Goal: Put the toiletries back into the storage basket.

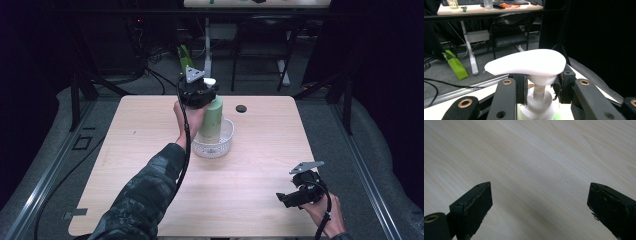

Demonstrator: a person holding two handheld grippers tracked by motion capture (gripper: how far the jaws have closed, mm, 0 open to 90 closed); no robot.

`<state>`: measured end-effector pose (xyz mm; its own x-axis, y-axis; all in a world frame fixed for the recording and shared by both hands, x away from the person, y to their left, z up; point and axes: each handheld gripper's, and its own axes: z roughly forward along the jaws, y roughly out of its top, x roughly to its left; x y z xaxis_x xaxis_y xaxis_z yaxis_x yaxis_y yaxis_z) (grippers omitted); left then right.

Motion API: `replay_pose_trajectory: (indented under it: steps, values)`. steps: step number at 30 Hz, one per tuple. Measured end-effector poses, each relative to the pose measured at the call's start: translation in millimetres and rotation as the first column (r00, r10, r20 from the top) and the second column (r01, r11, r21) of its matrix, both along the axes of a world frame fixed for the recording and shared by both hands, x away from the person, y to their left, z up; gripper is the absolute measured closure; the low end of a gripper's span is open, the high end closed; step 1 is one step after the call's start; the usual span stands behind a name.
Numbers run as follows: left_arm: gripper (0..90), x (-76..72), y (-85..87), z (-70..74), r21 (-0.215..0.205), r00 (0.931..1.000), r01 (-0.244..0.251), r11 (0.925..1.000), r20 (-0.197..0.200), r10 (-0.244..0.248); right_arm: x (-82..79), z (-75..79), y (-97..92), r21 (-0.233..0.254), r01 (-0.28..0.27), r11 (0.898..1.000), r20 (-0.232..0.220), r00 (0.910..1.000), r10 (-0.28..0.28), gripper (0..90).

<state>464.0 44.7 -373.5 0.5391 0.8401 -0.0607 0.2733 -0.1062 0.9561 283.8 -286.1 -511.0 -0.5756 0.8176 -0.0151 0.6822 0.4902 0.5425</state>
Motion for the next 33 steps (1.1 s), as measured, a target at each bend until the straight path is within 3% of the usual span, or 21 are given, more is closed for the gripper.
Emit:
replay_pose_trajectory:
  steps: [33]
  values:
    - [67.5, -4.8, -0.8, -35.7, 0.013, 0.9998, -0.009, 0.9999, -0.017, 0.009, 0.0, 0.1, 0.5, 0.006, -0.002, 1.000, 0.002, 1.0000, 0.002, 5.6]
